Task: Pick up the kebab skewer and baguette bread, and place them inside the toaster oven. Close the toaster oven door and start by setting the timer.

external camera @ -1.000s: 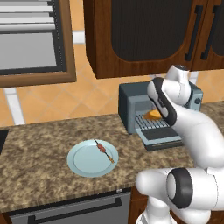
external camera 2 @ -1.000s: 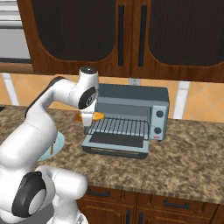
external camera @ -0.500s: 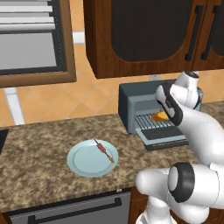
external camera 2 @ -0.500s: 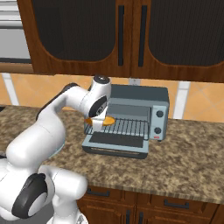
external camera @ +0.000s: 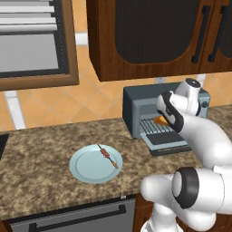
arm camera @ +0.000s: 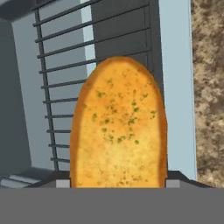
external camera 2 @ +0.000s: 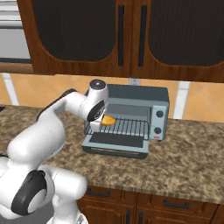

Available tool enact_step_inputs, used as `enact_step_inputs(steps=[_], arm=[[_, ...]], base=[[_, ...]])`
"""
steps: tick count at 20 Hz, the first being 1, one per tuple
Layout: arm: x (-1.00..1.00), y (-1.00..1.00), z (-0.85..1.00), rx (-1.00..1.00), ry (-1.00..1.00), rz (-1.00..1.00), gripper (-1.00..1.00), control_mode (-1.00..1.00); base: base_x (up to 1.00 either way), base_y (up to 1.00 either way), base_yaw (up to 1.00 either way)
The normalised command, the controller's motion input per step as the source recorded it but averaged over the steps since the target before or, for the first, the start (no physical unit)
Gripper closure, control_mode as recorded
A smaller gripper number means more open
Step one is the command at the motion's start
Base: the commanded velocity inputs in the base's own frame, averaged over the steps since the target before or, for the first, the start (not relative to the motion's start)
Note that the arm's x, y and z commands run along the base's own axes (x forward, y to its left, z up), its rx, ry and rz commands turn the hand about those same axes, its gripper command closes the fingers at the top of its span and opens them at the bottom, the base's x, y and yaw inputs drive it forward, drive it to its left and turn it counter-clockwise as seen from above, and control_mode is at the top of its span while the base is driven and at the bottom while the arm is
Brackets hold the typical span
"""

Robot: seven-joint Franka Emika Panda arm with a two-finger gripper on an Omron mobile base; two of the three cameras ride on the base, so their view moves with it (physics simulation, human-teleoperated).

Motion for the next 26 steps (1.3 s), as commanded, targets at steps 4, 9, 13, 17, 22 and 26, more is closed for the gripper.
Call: enact_step_inputs(steps=[4,9,13,17,22,26], arm=[[0.44,0.0,-0.02,0.0,0.0,-0.01,1.0,-1.0],[0.22,0.0,-0.34,0.0,0.0,0.0,1.0,-1.0],[0.12,0.0,-0.36,0.0,0.0,0.0,1.0,-1.0],[0.26,0.0,-0.04,0.0,-0.02,0.0,1.0,-1.0],[0.33,0.0,0.0,0.0,0.0,0.0,1.0,-1.0],[0.32,0.0,0.0,0.0,0.0,0.0,1.0,-1.0]], base=[[0.0,0.0,0.0],[0.0,0.0,0.0],[0.0,0.0,0.0],[0.0,0.0,0.0],[0.0,0.0,0.0],[0.0,0.0,0.0]])
